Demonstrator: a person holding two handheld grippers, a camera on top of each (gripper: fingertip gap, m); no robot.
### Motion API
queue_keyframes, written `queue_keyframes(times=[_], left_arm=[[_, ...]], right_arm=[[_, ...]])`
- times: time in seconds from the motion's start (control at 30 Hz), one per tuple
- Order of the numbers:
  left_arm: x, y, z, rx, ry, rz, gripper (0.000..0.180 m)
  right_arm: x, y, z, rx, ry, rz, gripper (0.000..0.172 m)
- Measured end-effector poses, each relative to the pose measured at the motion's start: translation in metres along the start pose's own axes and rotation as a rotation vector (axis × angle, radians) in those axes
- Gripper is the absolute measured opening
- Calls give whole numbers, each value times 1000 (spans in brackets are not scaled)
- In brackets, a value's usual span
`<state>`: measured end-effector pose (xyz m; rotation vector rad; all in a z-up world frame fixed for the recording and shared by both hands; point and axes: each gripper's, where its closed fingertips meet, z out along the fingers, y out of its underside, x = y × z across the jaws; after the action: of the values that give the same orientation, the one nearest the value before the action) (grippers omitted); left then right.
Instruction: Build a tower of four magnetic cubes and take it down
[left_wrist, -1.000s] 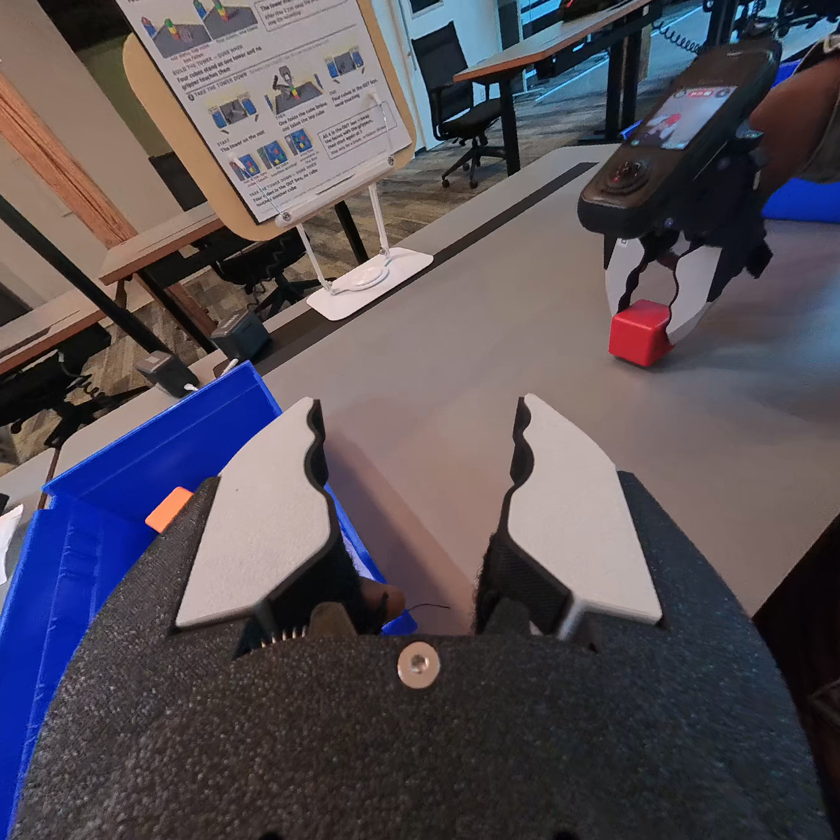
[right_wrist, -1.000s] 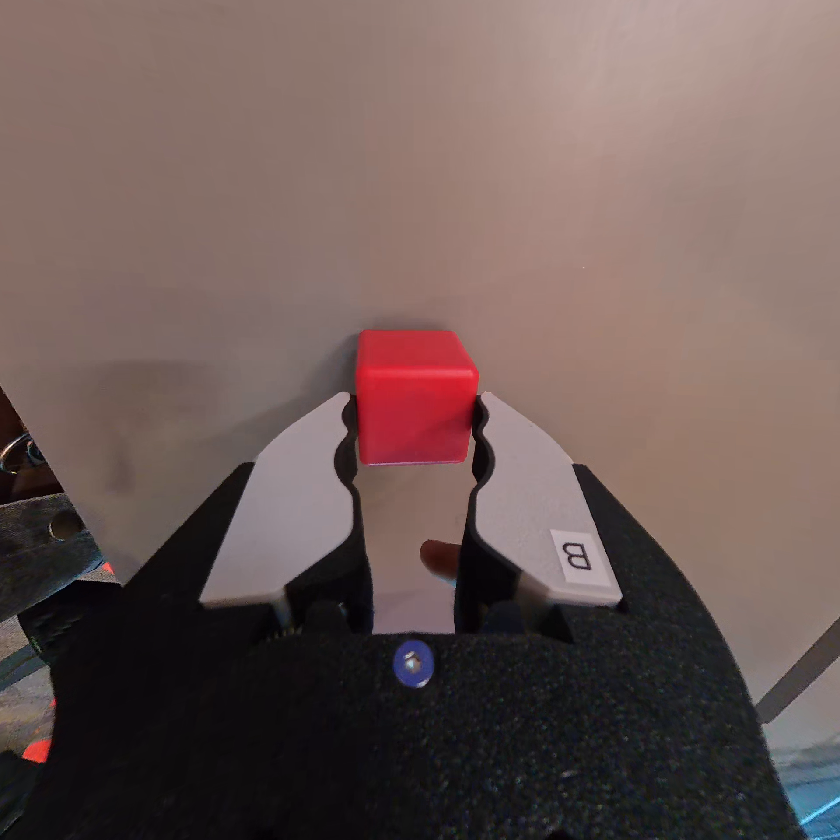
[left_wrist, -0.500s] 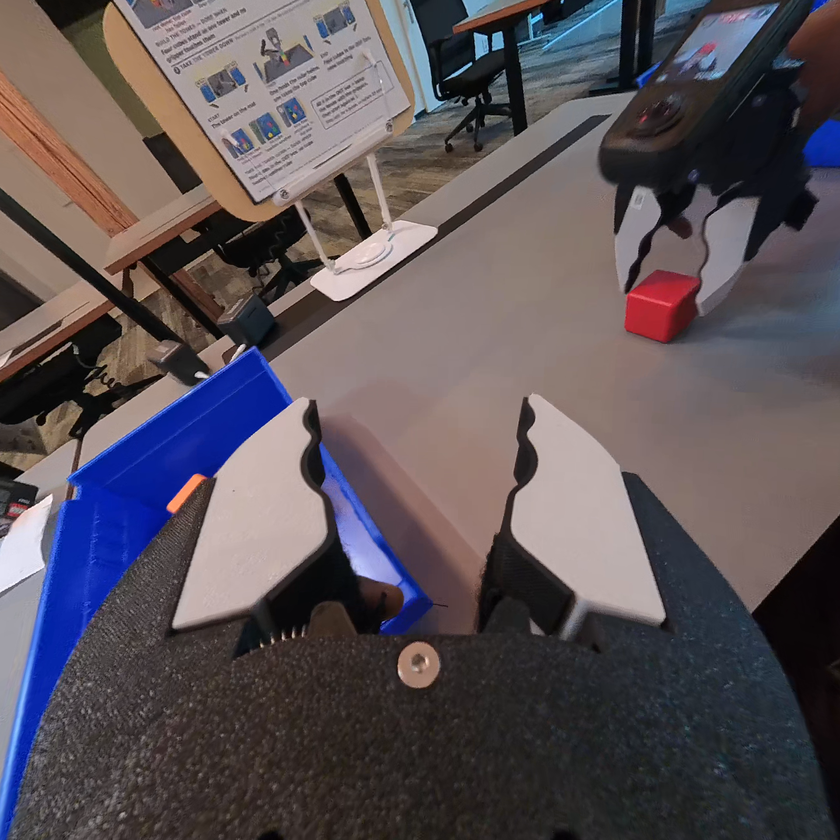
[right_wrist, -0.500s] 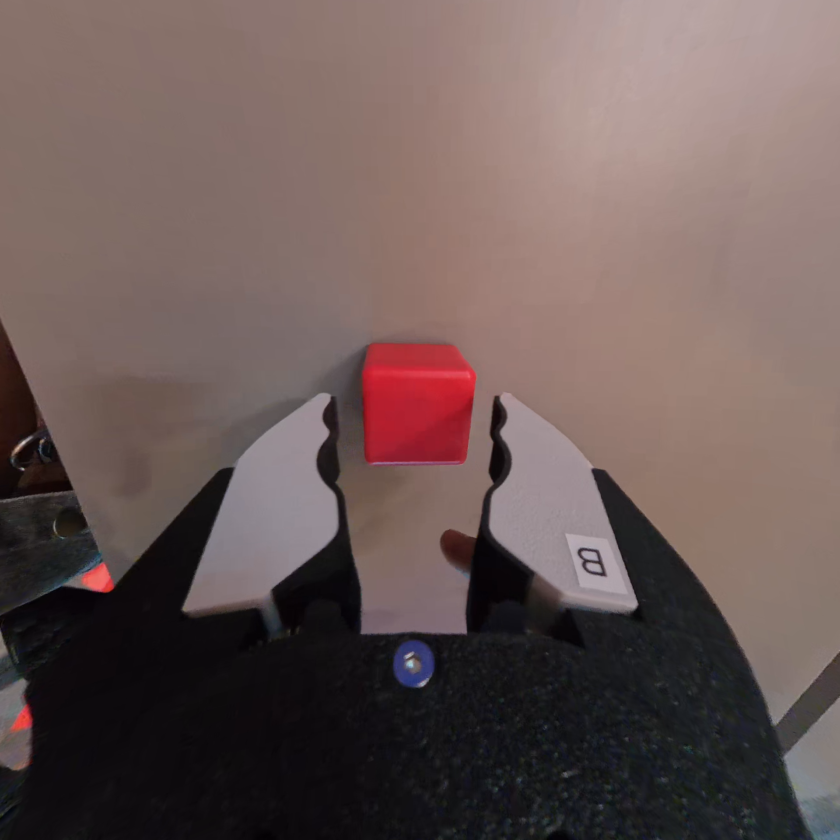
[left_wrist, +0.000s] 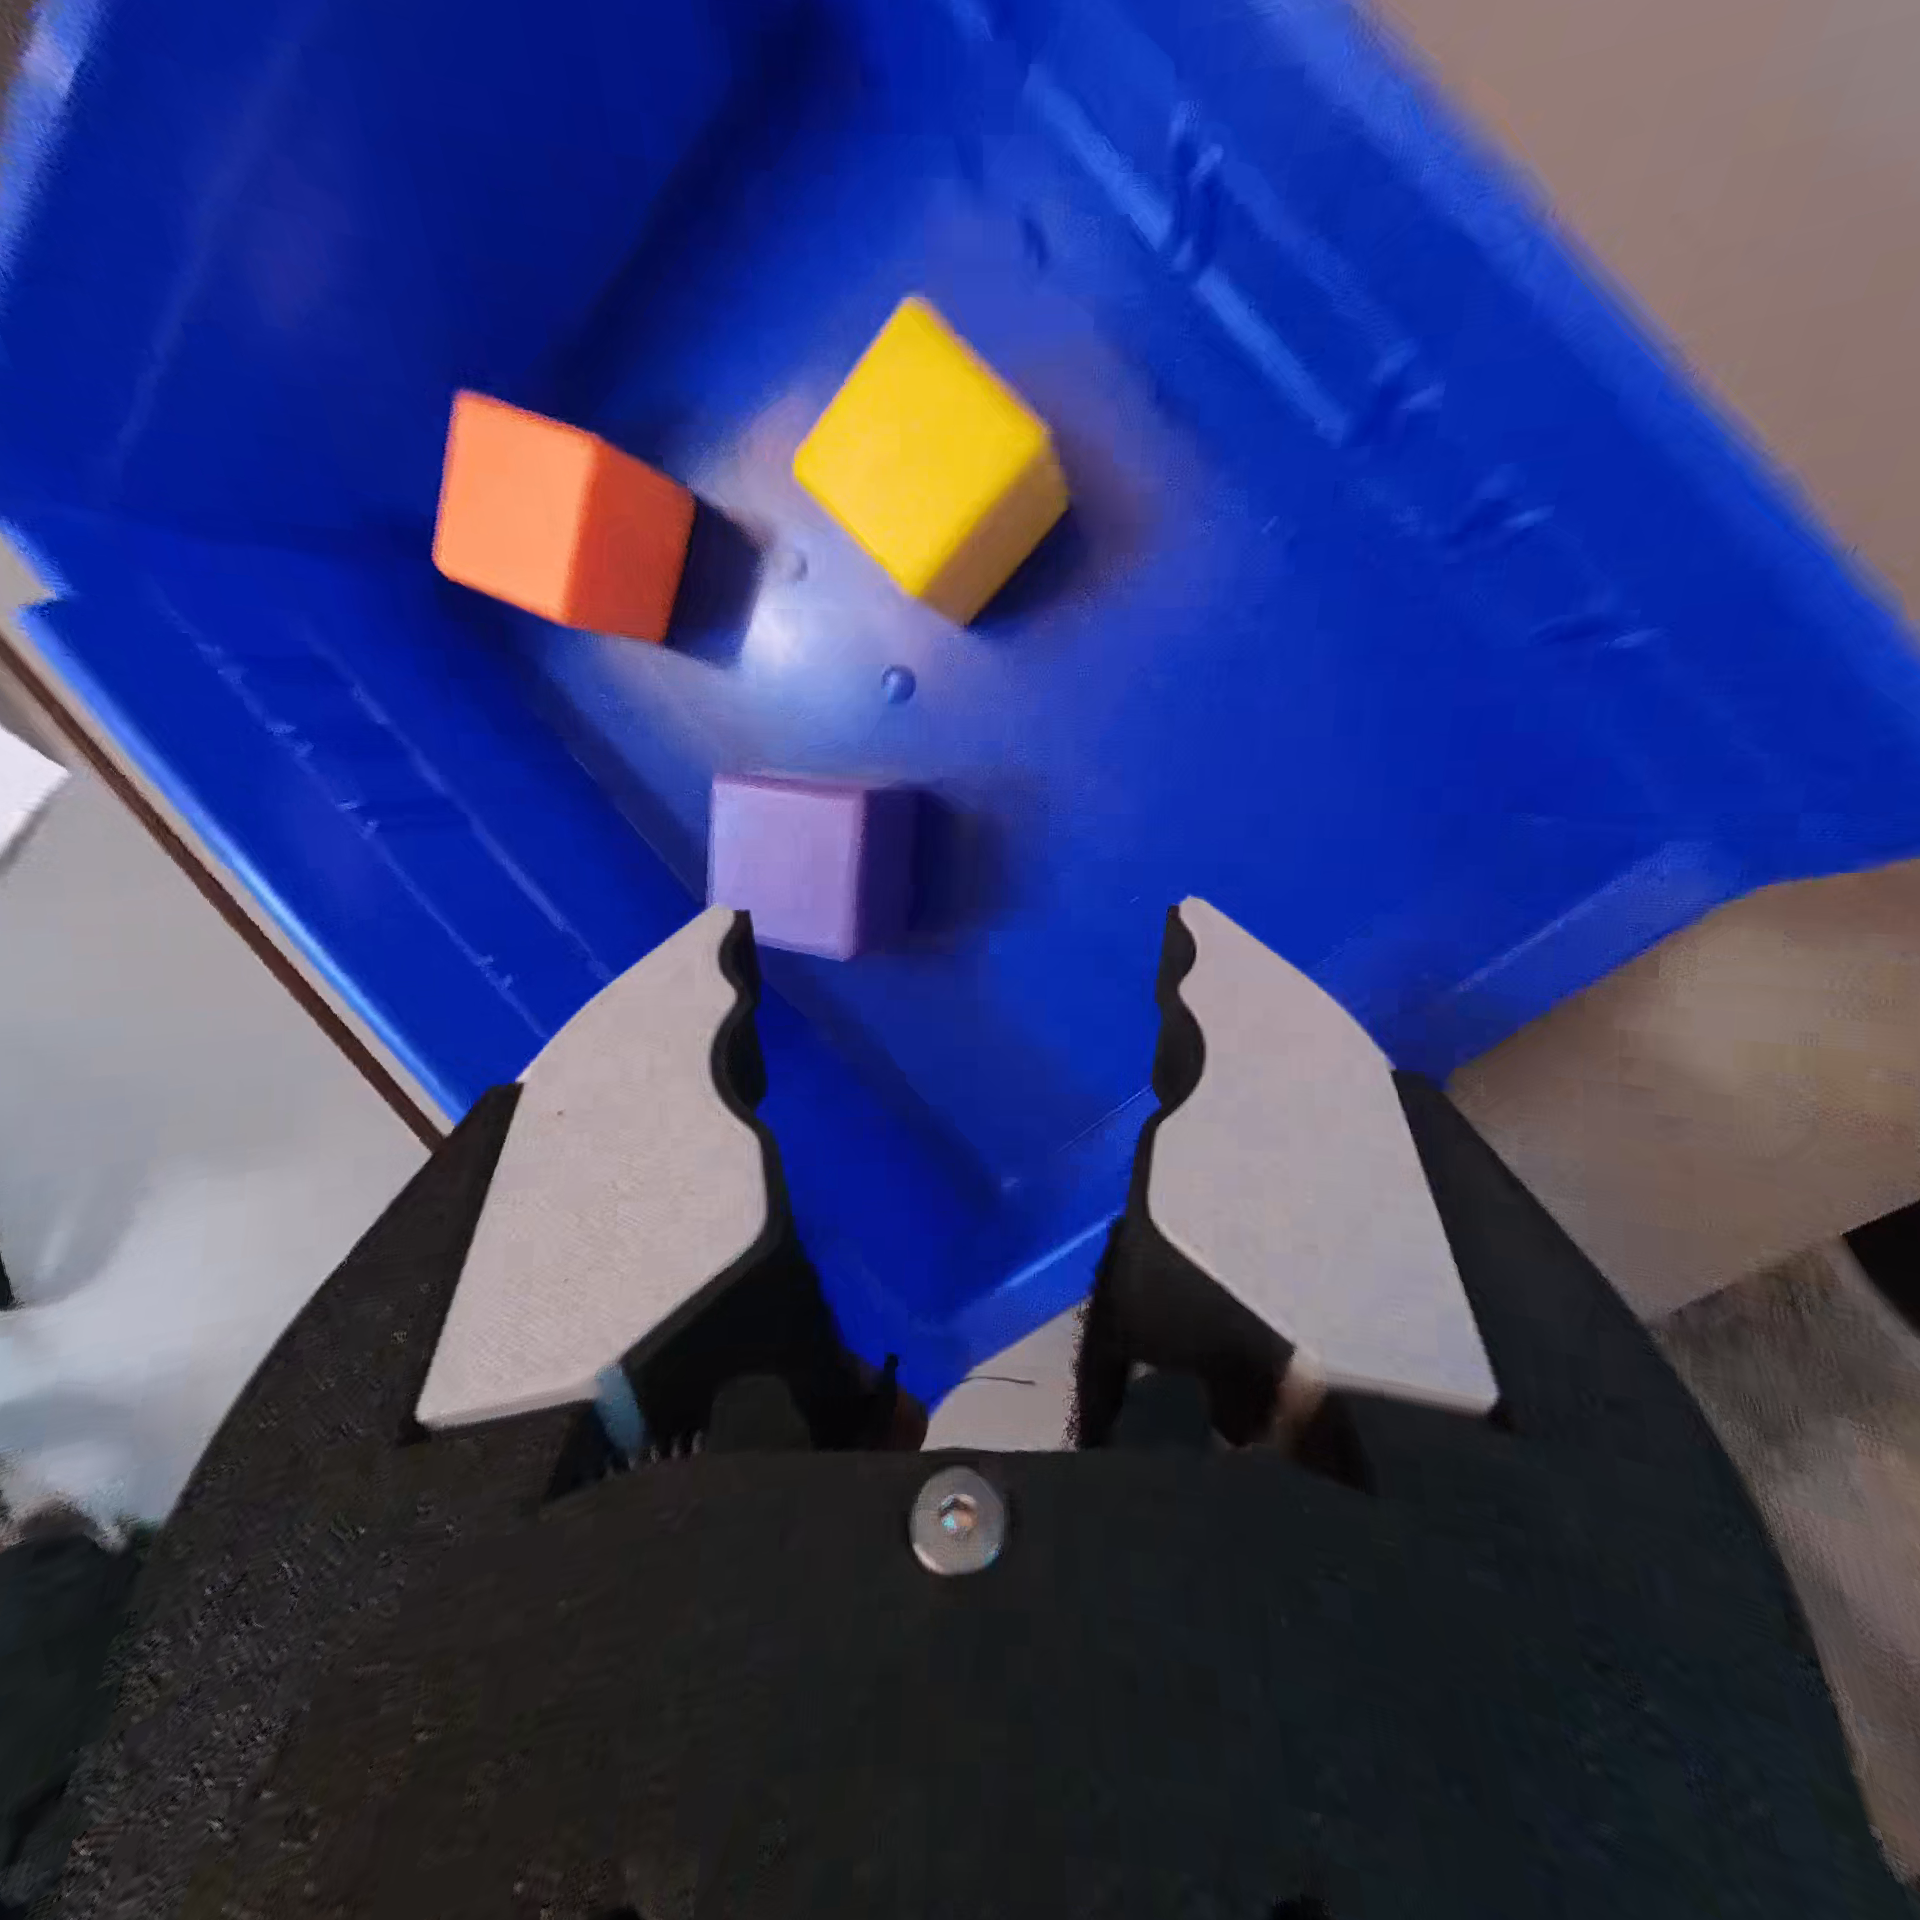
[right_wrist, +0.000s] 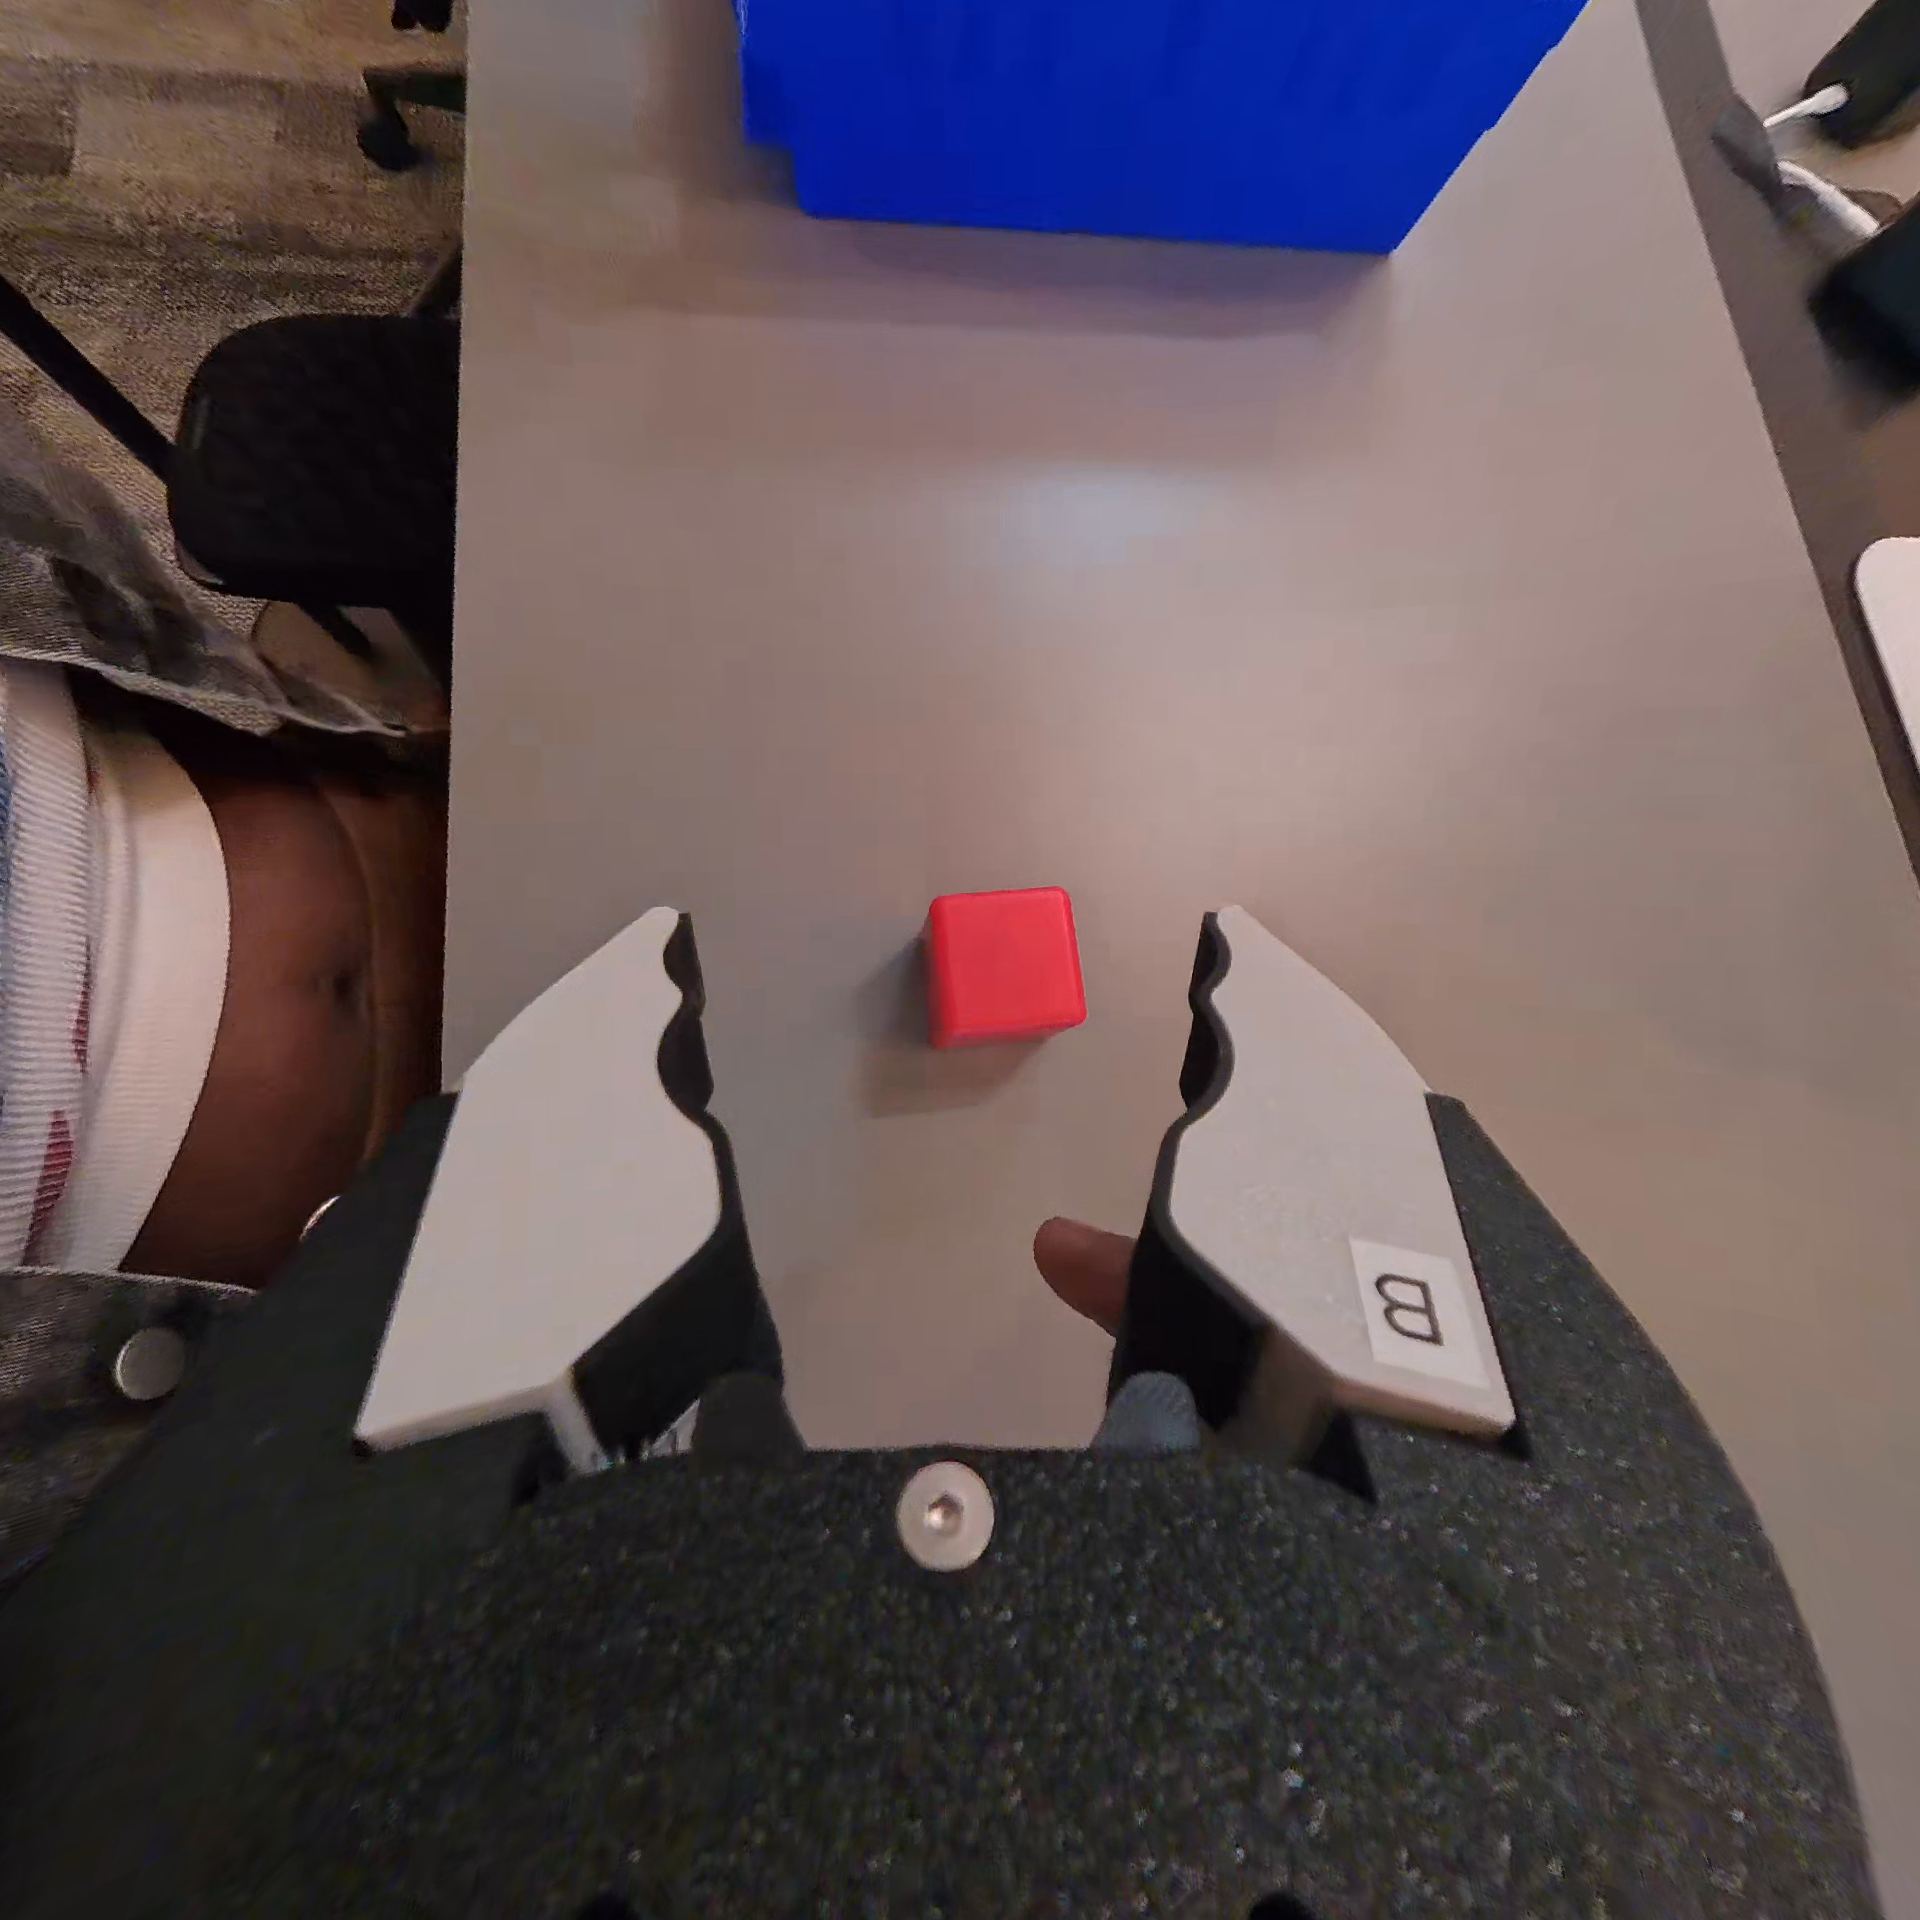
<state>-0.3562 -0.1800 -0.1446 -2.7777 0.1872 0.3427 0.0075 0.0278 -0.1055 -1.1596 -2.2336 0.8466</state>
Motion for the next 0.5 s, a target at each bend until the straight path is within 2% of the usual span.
queue_keyframes(times=[0.13, 0.3, 0.4, 0.47, 0.5], left_arm=[[-27, 23, 36, -221, 38, 45, 75], [-28, 22, 65, -223, 109, 64, 77], [-38, 33, 72, -286, 71, 47, 51], [-39, 21, 64, -185, 46, 13, 51], [-41, 8, 54, -87, 19, -13, 51]], right_arm=[[-4, 3, -4, 30, -3, -5, 90], [1, 6, -5, 46, 3, 1, 90], [3, 5, -6, 62, 2, 9, 90], [3, 5, -5, 72, 3, 4, 90], [3, 3, -4, 86, 2, -1, 90]])
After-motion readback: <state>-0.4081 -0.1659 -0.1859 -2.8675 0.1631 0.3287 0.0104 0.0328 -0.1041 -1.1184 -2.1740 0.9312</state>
